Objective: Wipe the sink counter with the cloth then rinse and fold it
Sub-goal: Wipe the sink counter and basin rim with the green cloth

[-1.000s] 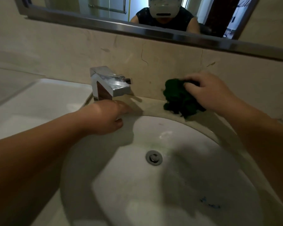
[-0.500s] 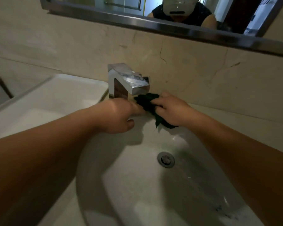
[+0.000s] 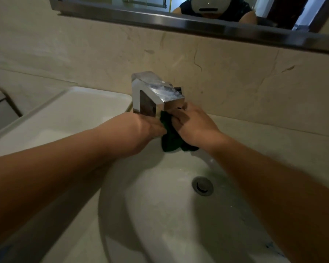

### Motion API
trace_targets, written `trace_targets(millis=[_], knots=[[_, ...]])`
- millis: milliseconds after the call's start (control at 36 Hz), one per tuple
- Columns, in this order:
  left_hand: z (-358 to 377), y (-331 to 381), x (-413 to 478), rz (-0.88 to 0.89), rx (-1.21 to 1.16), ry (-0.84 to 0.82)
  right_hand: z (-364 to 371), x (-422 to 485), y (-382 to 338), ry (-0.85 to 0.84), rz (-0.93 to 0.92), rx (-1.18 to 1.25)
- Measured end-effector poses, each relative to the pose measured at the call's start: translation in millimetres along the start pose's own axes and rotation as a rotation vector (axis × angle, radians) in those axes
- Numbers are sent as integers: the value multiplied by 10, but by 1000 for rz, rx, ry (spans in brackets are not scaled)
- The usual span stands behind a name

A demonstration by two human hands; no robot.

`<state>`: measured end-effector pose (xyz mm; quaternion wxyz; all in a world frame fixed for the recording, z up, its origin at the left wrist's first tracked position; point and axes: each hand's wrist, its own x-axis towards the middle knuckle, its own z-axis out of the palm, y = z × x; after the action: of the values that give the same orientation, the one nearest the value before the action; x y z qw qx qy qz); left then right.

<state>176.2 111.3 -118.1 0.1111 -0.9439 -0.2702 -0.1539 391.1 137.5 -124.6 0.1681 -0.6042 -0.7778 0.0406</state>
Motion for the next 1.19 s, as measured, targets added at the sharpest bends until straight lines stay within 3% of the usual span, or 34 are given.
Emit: trace_targets(millis=[222, 389, 556, 694, 917, 1028, 1111, 1194], knots=[[22, 70, 207, -126, 84, -110, -346, -270, 623, -126, 130, -140], [79, 183, 444, -289, 33, -324, -724, -845, 1356, -143, 313, -175], [-23, 321, 510, -321, 35, -384, -1067, -1130, 1904, -144, 674, -355], [-41, 355, 486, -327, -1, -382, -781, -1249, 1628, -112, 614, -165], [22, 337, 487, -345, -18, -399, -454, -1032, 932, 35, 239, -126], [-52, 363, 522, -384, -33, -468, -438, -941, 498, -44, 87, 124], [-177, 421, 565, -426, -75, -522, -657, -919, 295, -68, 104, 223], [-299, 561, 588, -493, -211, -417, -943, -1010, 215, -55, 175, 329]])
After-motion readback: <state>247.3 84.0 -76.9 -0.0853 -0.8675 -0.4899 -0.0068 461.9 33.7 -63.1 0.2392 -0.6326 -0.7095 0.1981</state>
